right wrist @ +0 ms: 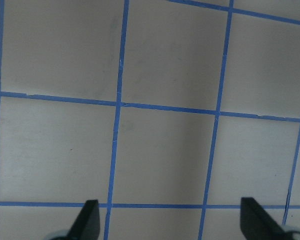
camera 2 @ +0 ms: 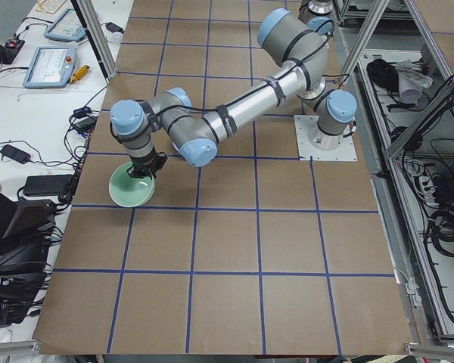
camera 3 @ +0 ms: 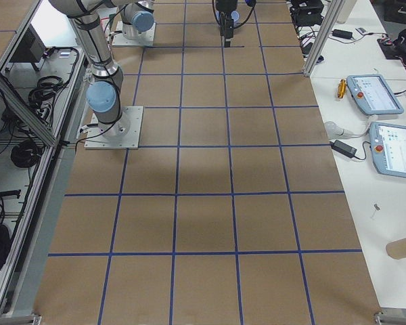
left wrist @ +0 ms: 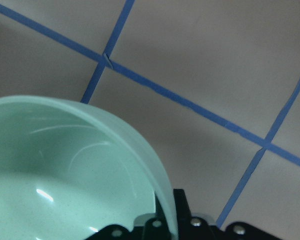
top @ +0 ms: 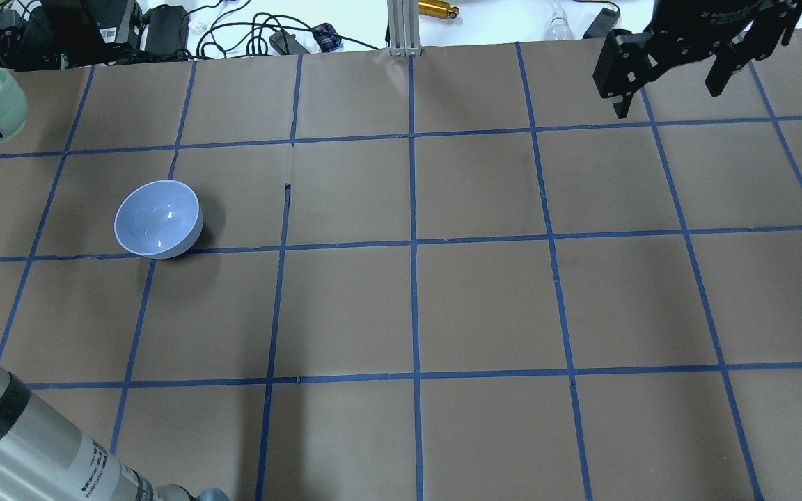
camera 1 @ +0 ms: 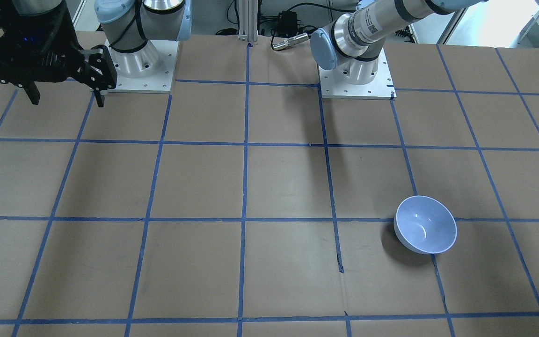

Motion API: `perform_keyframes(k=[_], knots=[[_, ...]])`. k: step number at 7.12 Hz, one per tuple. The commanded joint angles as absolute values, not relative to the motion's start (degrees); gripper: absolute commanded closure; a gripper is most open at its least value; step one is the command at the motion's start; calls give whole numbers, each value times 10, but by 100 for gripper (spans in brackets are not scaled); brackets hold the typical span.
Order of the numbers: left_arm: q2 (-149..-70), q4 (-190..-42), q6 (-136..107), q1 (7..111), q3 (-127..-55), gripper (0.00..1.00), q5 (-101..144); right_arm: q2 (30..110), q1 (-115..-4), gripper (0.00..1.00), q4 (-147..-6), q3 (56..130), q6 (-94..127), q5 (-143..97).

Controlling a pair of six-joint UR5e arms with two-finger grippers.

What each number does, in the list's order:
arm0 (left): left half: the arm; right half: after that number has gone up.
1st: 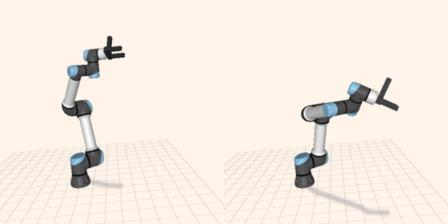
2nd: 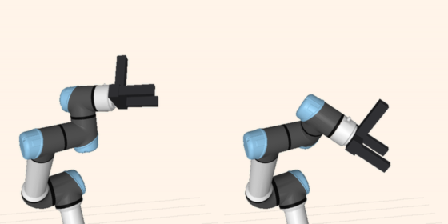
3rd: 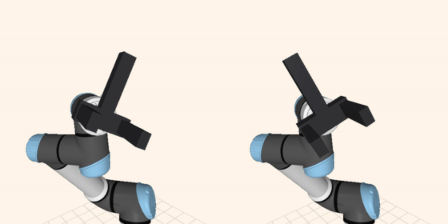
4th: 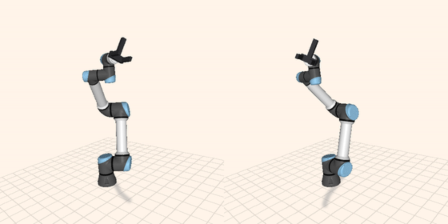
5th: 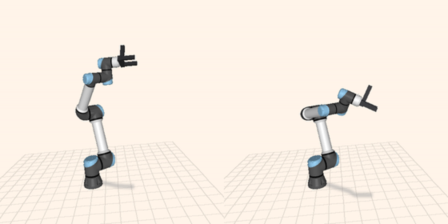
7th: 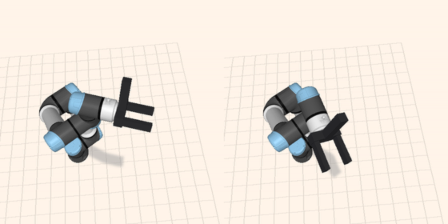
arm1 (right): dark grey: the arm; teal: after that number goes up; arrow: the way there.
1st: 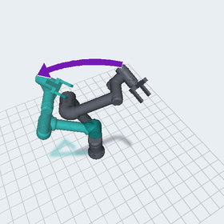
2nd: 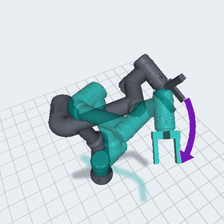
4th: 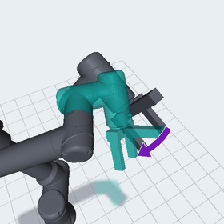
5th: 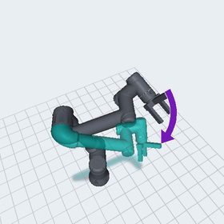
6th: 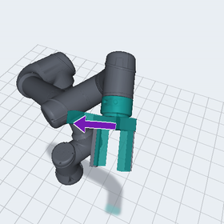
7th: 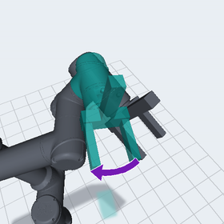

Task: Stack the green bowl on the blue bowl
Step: 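Lift the pale green bowl and carry it over the light blue bowl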

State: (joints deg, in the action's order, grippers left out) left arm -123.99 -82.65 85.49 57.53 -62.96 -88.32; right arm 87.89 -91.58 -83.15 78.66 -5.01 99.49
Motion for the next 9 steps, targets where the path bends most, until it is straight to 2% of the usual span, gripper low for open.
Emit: perform_keyframes(k=[1, 3, 9], knots=[[-1194, -825, 727, 645, -687, 100, -882, 879, -916, 0, -831, 787, -50, 995], [-1145, -818, 639, 676, -764, 100, -883, 879, -916, 0, -831, 787, -50, 995], [-1028, -512, 490, 749, -1081, 100, -933, 879, -916, 0, -831, 787, -50, 995]])
